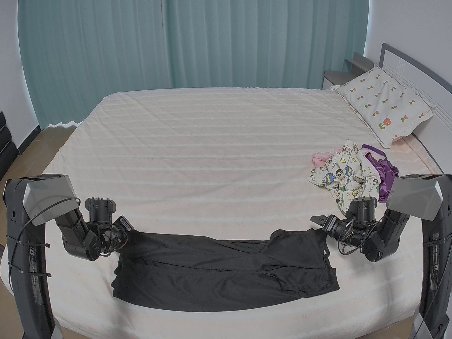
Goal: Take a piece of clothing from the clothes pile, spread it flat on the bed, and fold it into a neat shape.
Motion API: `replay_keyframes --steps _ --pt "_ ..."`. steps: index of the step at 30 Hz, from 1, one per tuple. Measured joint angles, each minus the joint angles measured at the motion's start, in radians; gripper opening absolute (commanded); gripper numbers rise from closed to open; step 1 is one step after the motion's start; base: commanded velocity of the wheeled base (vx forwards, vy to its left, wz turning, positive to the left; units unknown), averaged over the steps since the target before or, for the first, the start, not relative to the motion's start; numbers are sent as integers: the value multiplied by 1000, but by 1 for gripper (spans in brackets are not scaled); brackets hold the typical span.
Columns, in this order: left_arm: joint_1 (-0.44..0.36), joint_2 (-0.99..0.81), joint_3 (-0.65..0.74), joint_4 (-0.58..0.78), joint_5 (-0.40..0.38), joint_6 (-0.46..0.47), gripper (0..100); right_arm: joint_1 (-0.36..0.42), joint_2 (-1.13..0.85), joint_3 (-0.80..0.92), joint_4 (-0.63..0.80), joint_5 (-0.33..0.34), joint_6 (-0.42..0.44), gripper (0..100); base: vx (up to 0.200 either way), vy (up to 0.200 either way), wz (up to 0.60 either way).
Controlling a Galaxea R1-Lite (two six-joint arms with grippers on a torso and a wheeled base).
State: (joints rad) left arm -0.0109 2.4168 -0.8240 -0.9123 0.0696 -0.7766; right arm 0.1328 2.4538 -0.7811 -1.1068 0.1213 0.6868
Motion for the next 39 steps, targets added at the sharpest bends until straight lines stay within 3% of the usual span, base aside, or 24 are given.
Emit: replay_keyframes --steps 2,3,20,28,39 --pt "0 0 6 -3 1 -1 0 -1 16 -15 0 0 -2 100 0 0 0" --pt "0 0 8 -3 1 -1 0 -1 22 -21 3 1 -3 0 0 0 0" --pt "8 0 20 -3 4 -8 0 -15 60 -89 31 0 38 0 0 0 0" --pt "10 1 16 -3 62 -26 0 -32 59 -85 10 -24 50 0 0 0 0" --pt "10 3 20 -3 66 -27 0 -39 60 -68 -9 -30 51 0 0 0 0"
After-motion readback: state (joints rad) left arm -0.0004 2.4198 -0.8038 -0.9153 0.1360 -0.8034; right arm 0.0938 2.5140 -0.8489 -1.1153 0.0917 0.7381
